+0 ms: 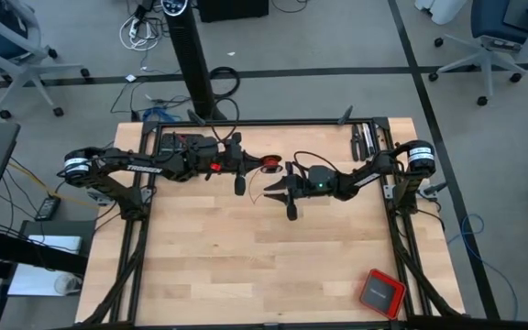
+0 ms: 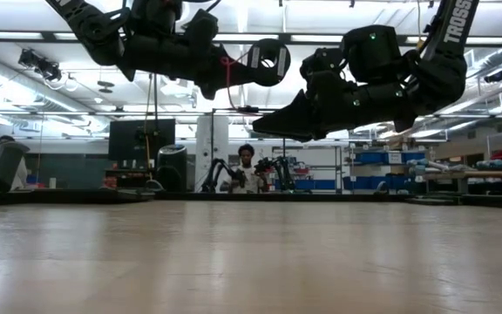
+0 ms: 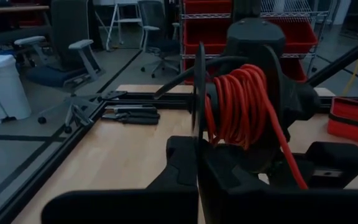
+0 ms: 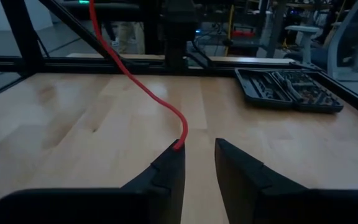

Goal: Coil cords
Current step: Coil the red wire onto the spool

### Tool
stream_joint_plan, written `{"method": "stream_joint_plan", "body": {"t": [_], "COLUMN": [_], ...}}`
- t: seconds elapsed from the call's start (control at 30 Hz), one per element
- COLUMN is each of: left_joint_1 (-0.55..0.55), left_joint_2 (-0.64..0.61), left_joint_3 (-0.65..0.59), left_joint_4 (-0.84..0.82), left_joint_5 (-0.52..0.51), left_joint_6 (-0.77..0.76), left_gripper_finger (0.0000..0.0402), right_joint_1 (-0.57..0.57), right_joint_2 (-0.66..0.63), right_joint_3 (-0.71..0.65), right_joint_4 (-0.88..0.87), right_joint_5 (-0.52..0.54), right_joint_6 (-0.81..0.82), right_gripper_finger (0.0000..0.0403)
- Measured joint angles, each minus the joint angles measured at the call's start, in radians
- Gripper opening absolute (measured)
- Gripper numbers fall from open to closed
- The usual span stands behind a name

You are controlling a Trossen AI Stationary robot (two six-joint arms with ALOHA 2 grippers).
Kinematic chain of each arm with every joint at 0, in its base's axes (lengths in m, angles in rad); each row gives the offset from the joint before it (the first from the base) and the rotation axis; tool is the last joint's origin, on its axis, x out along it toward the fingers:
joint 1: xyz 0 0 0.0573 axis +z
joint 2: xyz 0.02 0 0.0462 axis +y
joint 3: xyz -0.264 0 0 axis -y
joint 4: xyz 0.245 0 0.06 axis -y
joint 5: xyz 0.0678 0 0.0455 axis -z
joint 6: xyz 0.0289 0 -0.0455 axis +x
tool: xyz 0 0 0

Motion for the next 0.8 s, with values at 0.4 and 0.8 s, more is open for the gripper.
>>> {"method": "stream_joint_plan", "body": {"t": [0.4, 0.8], "left_joint_1": [0.0, 0.0], "left_joint_2": [0.0, 0.0], "left_joint_3": [0.0, 0.0], "left_joint_4": [0.002, 0.002], "left_joint_5": [0.0, 0.0], "left_joint_6": [0.003, 0.004], "left_gripper_finger": [0.0, 0.0], "right_joint_1": [0.0, 0.0], "right_joint_2": [0.0, 0.0], "right_joint_3": [0.0, 0.0], "right_joint_4": [-0.028, -0.041], "right_joint_5": [0.0, 0.0], "right_joint_6": [0.001, 0.001], "right_gripper_finger": [0.0068, 0.0066]}}
